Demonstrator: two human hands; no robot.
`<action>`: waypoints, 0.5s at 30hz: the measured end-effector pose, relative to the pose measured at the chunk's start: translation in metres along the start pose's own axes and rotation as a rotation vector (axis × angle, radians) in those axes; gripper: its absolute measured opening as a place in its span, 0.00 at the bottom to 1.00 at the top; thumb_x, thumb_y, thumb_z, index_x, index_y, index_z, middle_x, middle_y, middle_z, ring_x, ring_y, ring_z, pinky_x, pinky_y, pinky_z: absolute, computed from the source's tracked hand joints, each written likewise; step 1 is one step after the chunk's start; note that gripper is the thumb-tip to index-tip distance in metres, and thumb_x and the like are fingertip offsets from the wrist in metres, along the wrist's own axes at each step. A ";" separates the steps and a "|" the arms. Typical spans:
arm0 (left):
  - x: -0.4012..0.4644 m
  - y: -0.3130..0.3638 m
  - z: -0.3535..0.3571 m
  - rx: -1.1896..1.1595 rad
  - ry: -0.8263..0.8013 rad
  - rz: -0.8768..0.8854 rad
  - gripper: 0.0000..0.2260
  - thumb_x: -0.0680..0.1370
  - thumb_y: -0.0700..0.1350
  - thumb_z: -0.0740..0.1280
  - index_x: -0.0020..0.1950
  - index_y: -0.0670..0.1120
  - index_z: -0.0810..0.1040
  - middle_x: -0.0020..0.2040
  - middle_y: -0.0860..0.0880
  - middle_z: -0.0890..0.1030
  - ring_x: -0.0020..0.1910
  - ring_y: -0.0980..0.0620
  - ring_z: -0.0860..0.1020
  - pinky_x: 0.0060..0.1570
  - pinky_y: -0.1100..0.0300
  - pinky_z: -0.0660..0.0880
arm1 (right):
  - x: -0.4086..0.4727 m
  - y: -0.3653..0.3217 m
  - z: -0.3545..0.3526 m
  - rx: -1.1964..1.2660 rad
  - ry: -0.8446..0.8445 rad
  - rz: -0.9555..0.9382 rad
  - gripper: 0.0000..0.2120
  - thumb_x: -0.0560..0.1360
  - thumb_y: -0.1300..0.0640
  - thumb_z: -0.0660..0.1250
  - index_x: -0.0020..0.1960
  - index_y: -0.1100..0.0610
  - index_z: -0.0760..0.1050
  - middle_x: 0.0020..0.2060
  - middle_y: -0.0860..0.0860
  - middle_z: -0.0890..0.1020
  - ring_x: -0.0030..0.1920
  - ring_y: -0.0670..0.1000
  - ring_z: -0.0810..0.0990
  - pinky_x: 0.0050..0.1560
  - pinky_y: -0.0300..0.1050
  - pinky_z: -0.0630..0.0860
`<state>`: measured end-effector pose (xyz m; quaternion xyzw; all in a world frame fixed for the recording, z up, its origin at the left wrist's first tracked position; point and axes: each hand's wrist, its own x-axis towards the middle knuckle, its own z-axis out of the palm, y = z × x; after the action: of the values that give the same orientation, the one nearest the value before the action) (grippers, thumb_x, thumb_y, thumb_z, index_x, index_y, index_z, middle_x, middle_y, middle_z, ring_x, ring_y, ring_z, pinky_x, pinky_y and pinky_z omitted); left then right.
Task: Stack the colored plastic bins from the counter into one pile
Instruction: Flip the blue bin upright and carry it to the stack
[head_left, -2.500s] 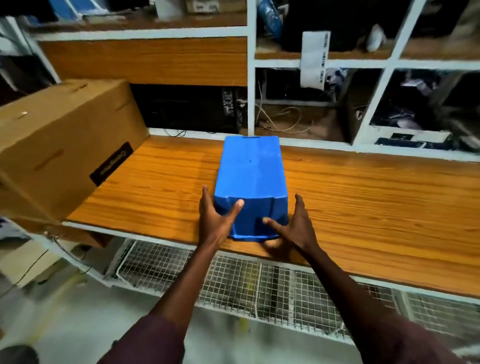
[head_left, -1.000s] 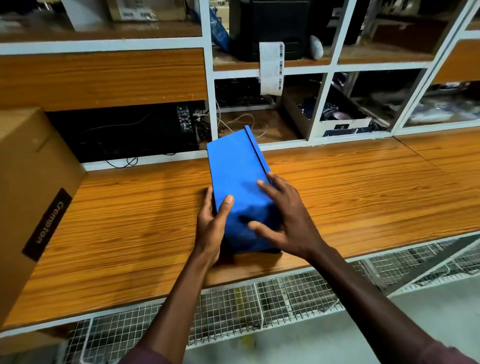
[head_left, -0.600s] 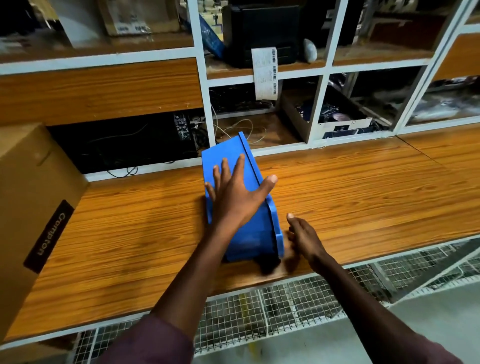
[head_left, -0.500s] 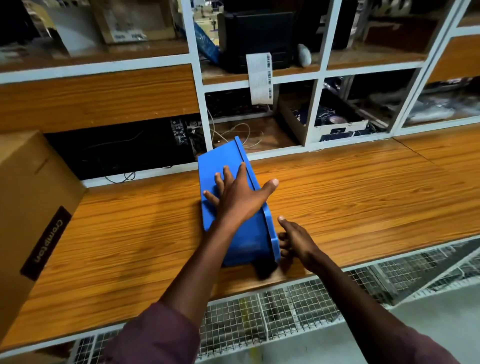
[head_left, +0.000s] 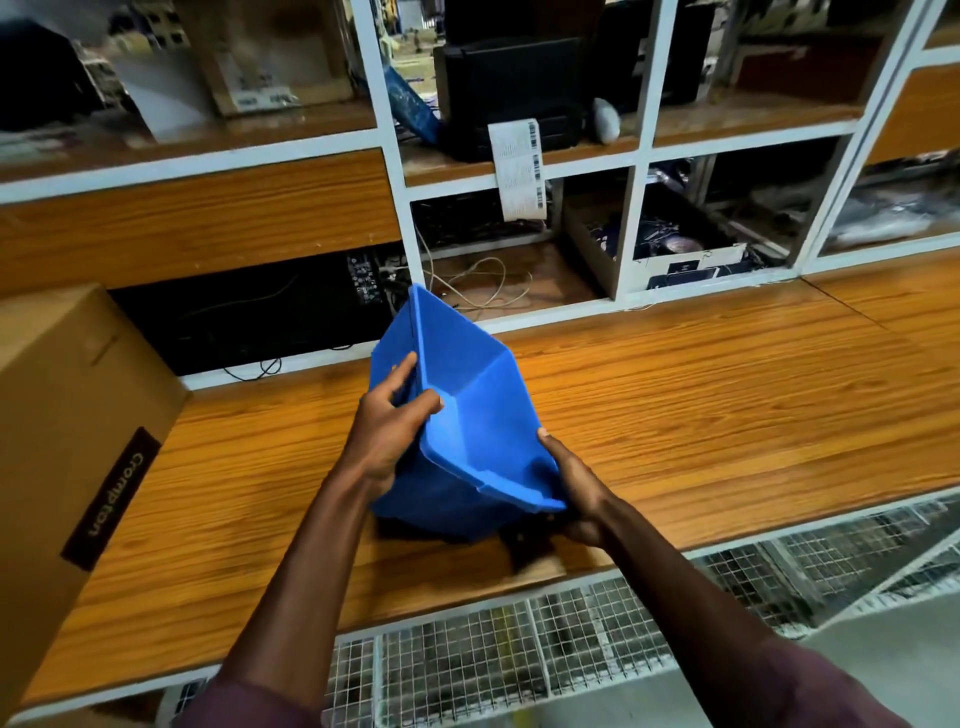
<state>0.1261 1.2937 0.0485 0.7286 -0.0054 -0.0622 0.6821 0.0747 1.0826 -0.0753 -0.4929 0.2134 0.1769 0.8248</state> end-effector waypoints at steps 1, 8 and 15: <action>-0.001 -0.004 -0.005 -0.047 -0.011 -0.002 0.33 0.75 0.38 0.70 0.79 0.51 0.67 0.65 0.53 0.80 0.59 0.51 0.80 0.56 0.53 0.78 | -0.001 -0.002 -0.001 0.053 -0.020 0.011 0.27 0.81 0.36 0.61 0.65 0.57 0.80 0.53 0.59 0.87 0.42 0.59 0.87 0.35 0.50 0.83; -0.013 -0.045 -0.034 -0.287 -0.127 -0.078 0.25 0.80 0.34 0.60 0.74 0.55 0.72 0.64 0.47 0.82 0.58 0.45 0.82 0.50 0.51 0.79 | -0.016 -0.019 0.000 0.069 0.001 -0.054 0.31 0.79 0.30 0.59 0.70 0.50 0.80 0.65 0.59 0.83 0.61 0.63 0.82 0.68 0.69 0.72; -0.019 -0.084 -0.025 -0.442 -0.163 -0.155 0.21 0.81 0.42 0.61 0.75 0.54 0.71 0.67 0.44 0.80 0.57 0.44 0.82 0.48 0.51 0.82 | -0.036 -0.022 -0.001 -0.025 0.090 -0.032 0.35 0.79 0.30 0.59 0.71 0.55 0.78 0.64 0.60 0.83 0.58 0.64 0.82 0.45 0.57 0.79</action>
<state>0.1033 1.3265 -0.0320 0.5524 0.0093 -0.1727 0.8154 0.0551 1.0686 -0.0403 -0.5139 0.2403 0.1439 0.8108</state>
